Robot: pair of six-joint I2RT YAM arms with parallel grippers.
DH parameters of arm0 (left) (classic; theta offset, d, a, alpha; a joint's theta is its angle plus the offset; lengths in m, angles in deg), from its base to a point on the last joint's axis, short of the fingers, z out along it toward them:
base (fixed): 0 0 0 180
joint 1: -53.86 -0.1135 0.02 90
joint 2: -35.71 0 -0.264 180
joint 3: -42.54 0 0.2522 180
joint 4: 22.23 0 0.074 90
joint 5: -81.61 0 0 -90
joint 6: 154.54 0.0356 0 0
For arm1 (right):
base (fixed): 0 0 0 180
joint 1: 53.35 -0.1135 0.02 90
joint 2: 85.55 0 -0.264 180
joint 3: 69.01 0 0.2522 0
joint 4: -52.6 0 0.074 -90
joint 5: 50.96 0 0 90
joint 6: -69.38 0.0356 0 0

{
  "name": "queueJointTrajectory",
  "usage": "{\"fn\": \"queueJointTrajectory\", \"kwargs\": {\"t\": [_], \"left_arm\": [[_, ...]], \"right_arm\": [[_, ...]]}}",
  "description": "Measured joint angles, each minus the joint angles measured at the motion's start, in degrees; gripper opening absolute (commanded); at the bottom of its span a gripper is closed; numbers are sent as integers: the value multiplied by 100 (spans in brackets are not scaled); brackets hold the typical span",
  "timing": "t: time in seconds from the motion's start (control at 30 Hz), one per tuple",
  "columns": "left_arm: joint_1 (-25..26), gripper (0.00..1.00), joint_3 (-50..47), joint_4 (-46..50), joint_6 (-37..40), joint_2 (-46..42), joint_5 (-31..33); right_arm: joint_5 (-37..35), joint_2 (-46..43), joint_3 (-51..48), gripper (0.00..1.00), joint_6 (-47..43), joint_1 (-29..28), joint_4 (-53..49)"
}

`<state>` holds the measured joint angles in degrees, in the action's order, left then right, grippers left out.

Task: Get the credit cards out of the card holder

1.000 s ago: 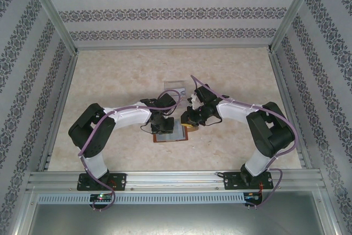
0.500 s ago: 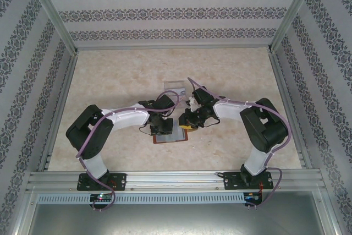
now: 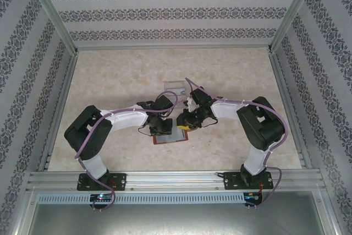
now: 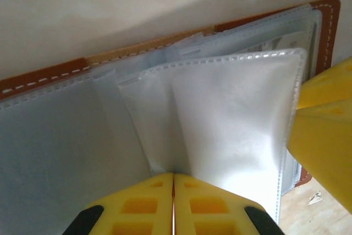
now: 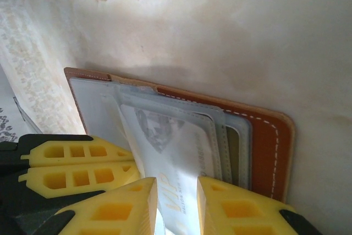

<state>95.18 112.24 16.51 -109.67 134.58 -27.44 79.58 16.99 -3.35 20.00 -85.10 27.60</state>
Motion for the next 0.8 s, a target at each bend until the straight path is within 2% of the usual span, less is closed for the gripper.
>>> {"fn": "queueJointTrajectory", "kwargs": {"t": [0.17,0.33,0.8], "left_arm": [[-20,11,-44,2,-15,-184,4],[-63,11,-44,26,-15,-723,131],[-455,11,-232,269,-13,-1834,549]], "right_arm": [[35,4,9,26,20,-42,39],[94,4,15,24,22,-79,39],[201,101,297,24,131,-330,42]]}}
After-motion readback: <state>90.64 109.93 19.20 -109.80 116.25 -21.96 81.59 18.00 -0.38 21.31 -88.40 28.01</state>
